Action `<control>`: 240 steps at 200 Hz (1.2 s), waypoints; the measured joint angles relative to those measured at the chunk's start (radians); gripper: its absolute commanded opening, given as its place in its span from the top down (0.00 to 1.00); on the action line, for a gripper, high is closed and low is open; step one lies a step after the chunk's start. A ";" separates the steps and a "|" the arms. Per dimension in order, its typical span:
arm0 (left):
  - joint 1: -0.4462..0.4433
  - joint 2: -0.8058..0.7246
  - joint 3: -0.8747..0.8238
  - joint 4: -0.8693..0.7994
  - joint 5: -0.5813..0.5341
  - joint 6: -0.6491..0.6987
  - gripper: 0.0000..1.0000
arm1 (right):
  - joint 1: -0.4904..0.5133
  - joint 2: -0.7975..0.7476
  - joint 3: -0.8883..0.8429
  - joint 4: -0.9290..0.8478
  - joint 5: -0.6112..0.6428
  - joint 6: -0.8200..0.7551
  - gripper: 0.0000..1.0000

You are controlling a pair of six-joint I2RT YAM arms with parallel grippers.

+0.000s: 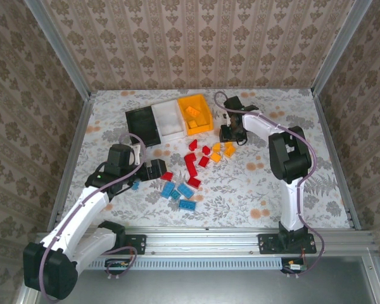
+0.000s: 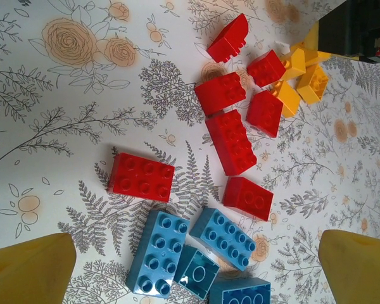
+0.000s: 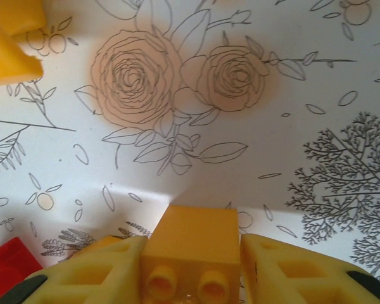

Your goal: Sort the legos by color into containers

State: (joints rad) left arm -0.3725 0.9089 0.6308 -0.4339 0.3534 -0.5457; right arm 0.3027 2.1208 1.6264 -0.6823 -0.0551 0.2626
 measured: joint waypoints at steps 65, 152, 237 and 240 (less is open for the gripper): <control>0.000 0.000 0.000 0.000 -0.003 0.000 0.00 | -0.005 -0.011 -0.017 0.018 0.000 0.014 0.62; 0.000 0.000 -0.003 0.001 -0.011 0.000 0.00 | -0.005 -0.172 -0.014 0.154 -0.118 0.153 0.62; 0.000 0.001 -0.024 0.000 -0.011 0.000 0.00 | 0.020 0.086 0.282 0.361 -0.294 0.308 0.62; 0.000 0.001 -0.024 0.000 -0.011 0.000 0.00 | 0.022 0.100 0.296 0.362 -0.294 0.311 0.61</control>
State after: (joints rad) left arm -0.3725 0.9100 0.6064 -0.4335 0.3428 -0.5461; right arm 0.3244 2.2208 1.9224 -0.3206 -0.3492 0.5735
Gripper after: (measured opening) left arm 0.997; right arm 0.378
